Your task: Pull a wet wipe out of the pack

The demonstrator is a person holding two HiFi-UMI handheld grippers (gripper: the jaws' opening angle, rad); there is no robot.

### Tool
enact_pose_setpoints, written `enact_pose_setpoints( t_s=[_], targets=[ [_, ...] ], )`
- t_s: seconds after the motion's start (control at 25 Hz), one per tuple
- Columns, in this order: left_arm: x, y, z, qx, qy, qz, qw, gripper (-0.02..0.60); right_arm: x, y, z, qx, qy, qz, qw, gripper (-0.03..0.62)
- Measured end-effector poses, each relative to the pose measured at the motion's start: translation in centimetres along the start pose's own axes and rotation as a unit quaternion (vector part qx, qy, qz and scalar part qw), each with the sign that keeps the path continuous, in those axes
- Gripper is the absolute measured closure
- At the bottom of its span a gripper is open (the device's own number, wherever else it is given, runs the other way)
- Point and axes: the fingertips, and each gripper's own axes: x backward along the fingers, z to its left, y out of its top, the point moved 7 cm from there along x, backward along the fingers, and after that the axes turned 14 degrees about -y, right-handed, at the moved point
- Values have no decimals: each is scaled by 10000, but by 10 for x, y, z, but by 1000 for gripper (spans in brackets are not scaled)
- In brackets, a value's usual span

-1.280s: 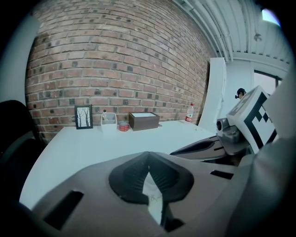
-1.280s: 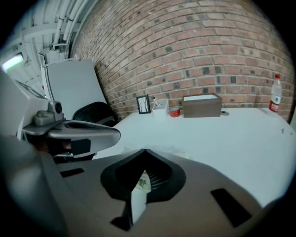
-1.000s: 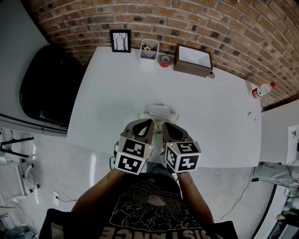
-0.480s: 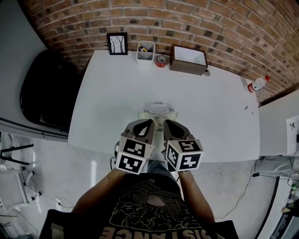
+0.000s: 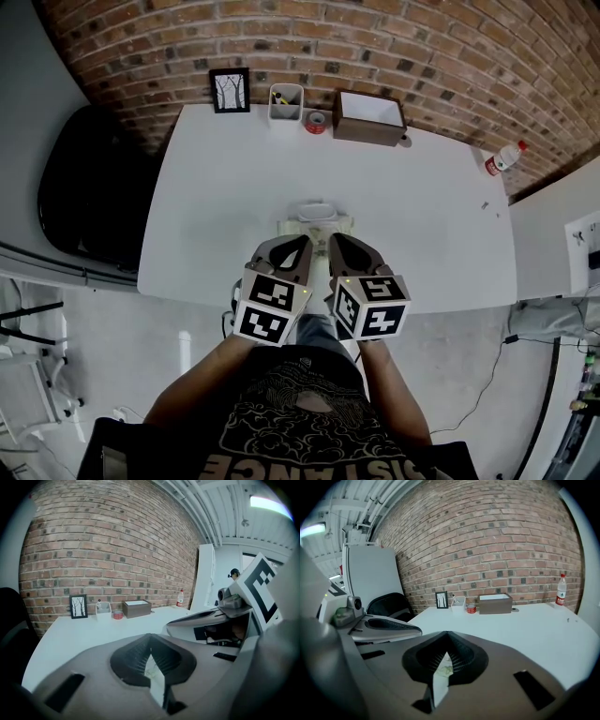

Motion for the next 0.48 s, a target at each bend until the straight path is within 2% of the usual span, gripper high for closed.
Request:
enact_pose_setpoints(
  t_s=[0.48],
  targets=[
    [20,-3,-10,-63,-159,-63,9998,571,22,7,16,152,-198,-193,9995,579]
  ],
)
